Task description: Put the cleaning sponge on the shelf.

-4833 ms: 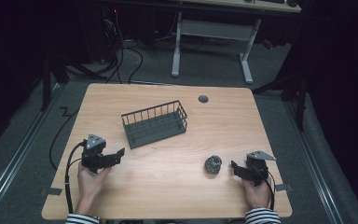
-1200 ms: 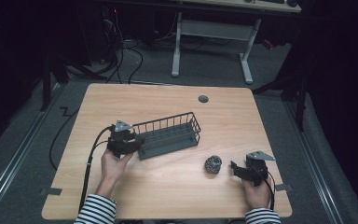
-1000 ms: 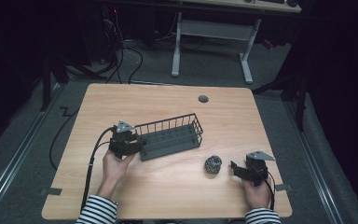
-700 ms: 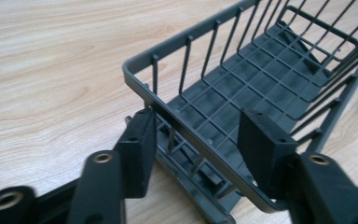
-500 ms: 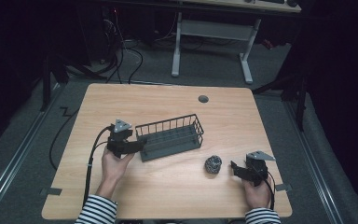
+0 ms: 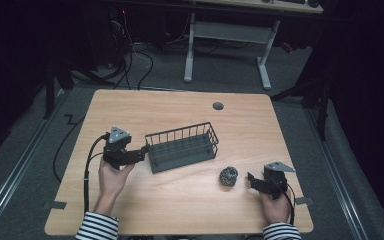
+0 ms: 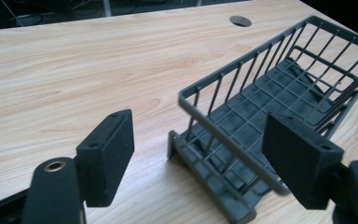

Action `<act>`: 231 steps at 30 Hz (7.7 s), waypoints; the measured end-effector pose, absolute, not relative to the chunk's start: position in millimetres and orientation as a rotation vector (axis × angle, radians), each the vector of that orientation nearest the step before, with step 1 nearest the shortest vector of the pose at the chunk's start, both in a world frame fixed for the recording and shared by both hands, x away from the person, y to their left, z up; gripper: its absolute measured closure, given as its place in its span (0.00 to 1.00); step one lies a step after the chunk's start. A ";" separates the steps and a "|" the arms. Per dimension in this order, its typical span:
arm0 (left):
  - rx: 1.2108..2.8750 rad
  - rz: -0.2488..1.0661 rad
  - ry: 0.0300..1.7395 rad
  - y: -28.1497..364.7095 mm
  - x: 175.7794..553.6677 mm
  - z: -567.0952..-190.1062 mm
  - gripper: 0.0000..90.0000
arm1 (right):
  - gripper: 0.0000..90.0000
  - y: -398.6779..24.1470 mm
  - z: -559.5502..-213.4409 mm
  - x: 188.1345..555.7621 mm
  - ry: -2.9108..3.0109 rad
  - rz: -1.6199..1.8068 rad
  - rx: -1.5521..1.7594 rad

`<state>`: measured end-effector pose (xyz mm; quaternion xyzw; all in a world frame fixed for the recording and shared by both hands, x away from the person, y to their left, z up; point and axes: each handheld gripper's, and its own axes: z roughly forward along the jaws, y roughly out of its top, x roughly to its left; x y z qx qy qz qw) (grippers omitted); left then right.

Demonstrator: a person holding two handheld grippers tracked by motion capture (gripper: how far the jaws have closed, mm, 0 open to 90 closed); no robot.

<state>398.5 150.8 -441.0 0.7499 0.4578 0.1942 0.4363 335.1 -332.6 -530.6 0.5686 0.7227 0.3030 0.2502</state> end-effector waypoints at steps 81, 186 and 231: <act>1.956 0.597 1.374 195.4 373.0 -536.9 0.28 | 0.30 -330.2 -528.3 335.1 2.019 0.815 1.538; 1.961 0.588 1.361 194.3 372.7 -536.9 0.27 | 0.41 -209.2 -422.7 369.7 2.324 1.169 1.051; 1.961 0.587 1.360 194.3 372.7 -536.9 0.27 | 0.39 -159.3 -435.6 453.6 2.408 1.007 1.162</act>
